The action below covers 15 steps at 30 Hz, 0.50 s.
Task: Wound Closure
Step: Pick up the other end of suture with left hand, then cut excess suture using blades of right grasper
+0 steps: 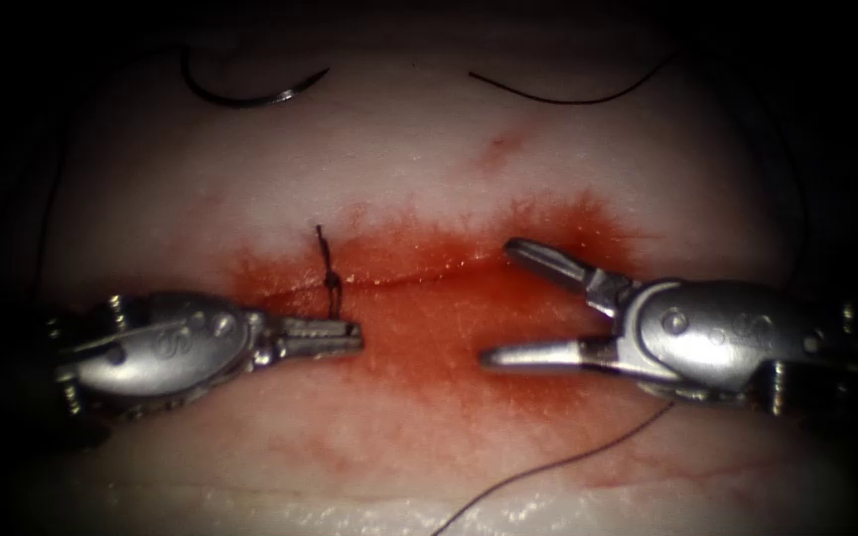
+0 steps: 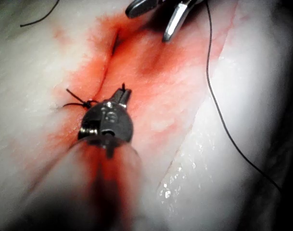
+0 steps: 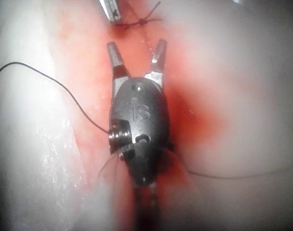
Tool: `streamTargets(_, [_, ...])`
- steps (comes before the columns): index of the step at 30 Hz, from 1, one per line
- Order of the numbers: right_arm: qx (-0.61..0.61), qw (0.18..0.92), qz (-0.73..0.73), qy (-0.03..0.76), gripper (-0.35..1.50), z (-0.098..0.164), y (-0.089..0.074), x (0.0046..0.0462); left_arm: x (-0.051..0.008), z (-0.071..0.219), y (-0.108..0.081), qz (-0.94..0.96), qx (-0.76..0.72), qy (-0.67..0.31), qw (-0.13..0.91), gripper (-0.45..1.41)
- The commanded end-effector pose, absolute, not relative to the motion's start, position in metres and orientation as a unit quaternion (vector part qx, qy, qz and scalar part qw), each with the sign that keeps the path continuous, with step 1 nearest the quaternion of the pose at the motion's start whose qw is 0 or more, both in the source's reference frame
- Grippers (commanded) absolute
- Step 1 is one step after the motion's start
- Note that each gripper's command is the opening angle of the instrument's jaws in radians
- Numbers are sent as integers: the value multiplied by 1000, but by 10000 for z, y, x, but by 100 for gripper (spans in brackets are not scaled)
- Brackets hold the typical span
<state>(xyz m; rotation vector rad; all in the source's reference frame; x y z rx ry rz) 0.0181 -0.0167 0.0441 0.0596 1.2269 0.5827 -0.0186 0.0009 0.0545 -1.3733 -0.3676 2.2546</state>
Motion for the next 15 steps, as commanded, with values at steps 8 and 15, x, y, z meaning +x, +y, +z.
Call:
streamTargets(8, [37, 781, 230, 579, 111, 470, -184, 240, -184, 533, 32, 813, -515, -125, 240, -45])
streamTargets(15, [18, 778, 215, 590, 111, 481, -171, 280, -173, 534, 32, 815, -515, -125, 235, -45])
